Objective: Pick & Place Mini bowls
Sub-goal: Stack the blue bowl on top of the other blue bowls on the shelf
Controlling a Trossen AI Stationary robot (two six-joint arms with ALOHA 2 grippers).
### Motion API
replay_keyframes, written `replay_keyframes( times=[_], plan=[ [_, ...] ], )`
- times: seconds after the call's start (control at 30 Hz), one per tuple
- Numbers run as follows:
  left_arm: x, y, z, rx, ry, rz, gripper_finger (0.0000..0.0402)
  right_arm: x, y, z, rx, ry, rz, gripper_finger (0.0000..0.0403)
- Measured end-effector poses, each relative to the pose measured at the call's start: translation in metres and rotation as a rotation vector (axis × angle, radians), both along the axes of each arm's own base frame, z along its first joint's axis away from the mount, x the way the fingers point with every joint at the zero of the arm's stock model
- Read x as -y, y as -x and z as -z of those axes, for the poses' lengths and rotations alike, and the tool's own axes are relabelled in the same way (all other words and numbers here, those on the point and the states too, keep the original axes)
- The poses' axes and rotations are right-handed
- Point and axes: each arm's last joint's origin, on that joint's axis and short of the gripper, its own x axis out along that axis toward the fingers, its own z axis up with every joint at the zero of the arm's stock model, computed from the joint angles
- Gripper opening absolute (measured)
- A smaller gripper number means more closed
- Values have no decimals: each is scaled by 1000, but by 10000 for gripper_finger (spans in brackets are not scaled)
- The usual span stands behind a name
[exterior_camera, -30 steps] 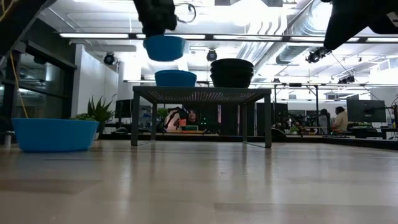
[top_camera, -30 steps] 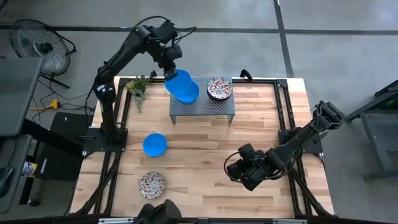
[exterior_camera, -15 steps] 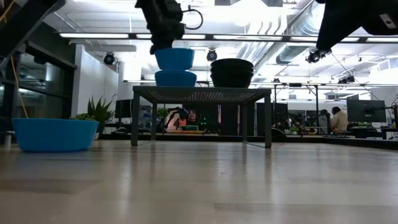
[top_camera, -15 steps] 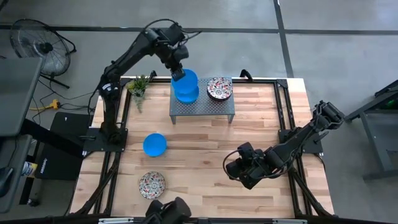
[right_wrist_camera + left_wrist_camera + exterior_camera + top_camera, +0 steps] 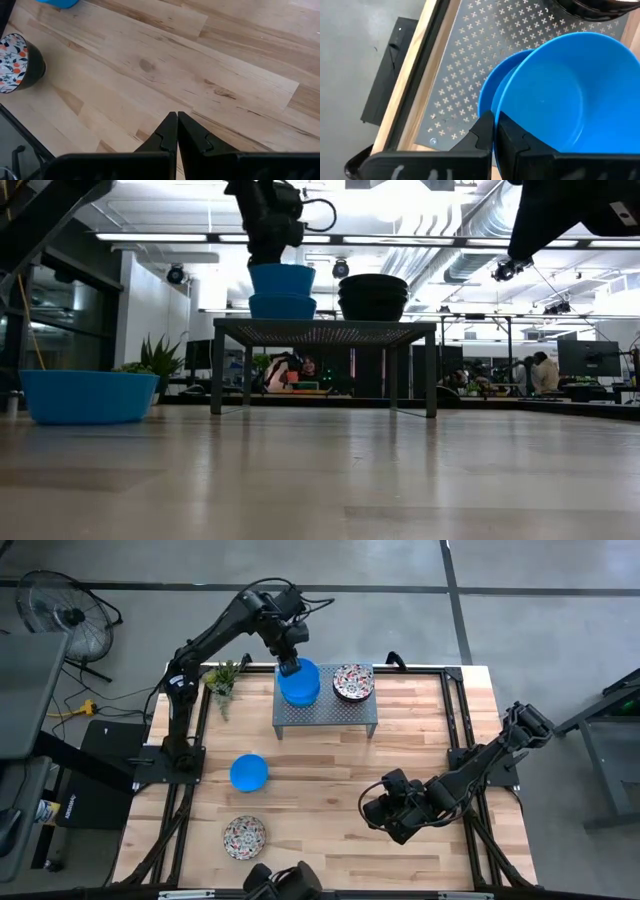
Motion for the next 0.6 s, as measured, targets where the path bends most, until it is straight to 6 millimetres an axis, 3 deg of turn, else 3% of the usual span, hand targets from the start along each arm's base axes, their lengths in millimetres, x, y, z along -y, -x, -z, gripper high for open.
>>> replay_keyframes(
  times=[0.6],
  plan=[
    [0, -1, 5, -25, 10, 41, 0, 0, 0, 0, -1, 3, -4, 0]
  ],
)
